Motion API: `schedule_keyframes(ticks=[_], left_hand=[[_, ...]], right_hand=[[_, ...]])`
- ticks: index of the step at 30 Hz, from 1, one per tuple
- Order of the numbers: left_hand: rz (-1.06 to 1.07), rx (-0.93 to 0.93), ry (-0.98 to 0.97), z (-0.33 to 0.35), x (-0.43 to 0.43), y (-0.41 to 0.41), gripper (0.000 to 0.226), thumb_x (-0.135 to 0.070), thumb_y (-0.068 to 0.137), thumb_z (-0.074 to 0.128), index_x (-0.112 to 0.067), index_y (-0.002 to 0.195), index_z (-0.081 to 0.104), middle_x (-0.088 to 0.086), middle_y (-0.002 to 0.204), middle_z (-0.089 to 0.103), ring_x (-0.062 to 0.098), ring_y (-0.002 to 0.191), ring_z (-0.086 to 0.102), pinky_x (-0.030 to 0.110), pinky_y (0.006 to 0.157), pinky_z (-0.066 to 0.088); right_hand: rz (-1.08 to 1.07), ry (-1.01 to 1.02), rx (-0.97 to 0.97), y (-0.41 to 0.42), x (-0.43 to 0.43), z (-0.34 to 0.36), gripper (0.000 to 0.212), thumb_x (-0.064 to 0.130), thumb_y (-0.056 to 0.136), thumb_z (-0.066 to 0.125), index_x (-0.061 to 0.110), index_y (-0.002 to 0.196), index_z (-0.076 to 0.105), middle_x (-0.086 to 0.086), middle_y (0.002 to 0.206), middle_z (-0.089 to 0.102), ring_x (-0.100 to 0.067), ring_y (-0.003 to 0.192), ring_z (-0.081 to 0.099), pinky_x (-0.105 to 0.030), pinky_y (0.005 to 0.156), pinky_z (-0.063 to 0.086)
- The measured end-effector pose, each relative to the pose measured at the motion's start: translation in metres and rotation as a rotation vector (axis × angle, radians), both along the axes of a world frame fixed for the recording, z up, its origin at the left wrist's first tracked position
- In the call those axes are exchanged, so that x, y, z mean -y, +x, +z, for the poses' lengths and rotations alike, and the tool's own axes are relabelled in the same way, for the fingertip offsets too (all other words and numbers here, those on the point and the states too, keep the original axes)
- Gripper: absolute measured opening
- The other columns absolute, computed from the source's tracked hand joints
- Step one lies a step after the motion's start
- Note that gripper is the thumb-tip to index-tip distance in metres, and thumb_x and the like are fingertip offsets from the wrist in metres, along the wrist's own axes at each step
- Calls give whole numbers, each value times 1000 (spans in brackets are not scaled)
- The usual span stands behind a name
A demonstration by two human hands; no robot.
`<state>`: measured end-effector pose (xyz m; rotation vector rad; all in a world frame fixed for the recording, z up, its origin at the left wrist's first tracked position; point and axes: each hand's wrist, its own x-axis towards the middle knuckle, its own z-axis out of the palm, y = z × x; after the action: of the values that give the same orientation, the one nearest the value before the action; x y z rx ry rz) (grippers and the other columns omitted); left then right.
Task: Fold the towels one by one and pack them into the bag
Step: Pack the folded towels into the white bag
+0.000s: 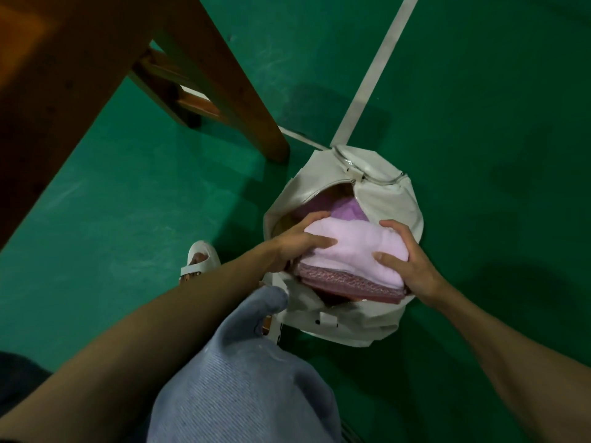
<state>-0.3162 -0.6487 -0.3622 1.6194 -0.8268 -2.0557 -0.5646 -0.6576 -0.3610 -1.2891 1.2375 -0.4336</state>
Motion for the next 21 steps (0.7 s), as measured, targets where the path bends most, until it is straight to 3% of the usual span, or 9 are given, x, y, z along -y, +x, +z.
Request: schedule_keyframes(ticks=[2, 6, 10, 13, 16, 18, 21], left_hand=[[-66, 10, 37, -1, 0, 3, 61, -23, 80, 72, -47, 126, 41, 9, 131, 49, 32, 115, 54, 46, 101, 47], [-71, 28, 24, -4, -6, 12, 68, -21, 75, 74, -41, 131, 41, 10, 130, 47, 34, 116, 52, 49, 99, 48], [5, -10, 78, -4, -6, 21, 60, -16, 79, 72, -41, 127, 45, 9, 130, 49, 34, 116, 52, 47, 99, 48], [-55, -12, 152, -7, -6, 23, 64, -29, 66, 72, -33, 125, 49, 11, 130, 53, 34, 120, 53, 48, 105, 43], [-88, -40, 197, -10, -5, 22, 65, -32, 66, 74, -31, 126, 48, 13, 131, 53, 33, 120, 53, 49, 105, 43], [-92, -68, 216, -8, -3, 23, 63, -27, 74, 74, -27, 131, 45, 12, 127, 56, 30, 111, 59, 44, 96, 50], [-69, -86, 253, -3, -1, 25, 55, -24, 79, 69, -23, 130, 47, 11, 114, 63, 28, 97, 64, 38, 83, 54]], right_hand=[[44, 6, -15, 1, -2, -3, 67, 57, 63, 68, 42, 124, 45, 6, 118, 51, -10, 105, 54, -25, 89, 48], [118, -36, -48, 6, -3, -7, 61, 58, 65, 69, 47, 120, 45, 16, 119, 49, -2, 107, 50, -25, 91, 45], [130, -73, -32, 15, 6, -2, 60, 57, 66, 68, 43, 121, 46, 16, 119, 49, 7, 104, 49, -13, 87, 43], [138, 28, -9, 14, 3, -4, 59, 56, 66, 68, 43, 120, 49, 9, 119, 50, -8, 107, 51, -23, 90, 46], [137, 110, 14, 11, 4, -3, 49, 45, 72, 70, 43, 118, 52, 8, 118, 50, -16, 110, 52, -25, 88, 47], [148, 170, 36, 11, 9, 0, 45, 41, 74, 69, 43, 116, 53, 4, 119, 50, -21, 111, 52, -31, 90, 50], [152, 216, 48, 13, 15, 2, 50, 53, 67, 72, 47, 113, 56, -2, 125, 48, -24, 115, 52, -41, 97, 49]])
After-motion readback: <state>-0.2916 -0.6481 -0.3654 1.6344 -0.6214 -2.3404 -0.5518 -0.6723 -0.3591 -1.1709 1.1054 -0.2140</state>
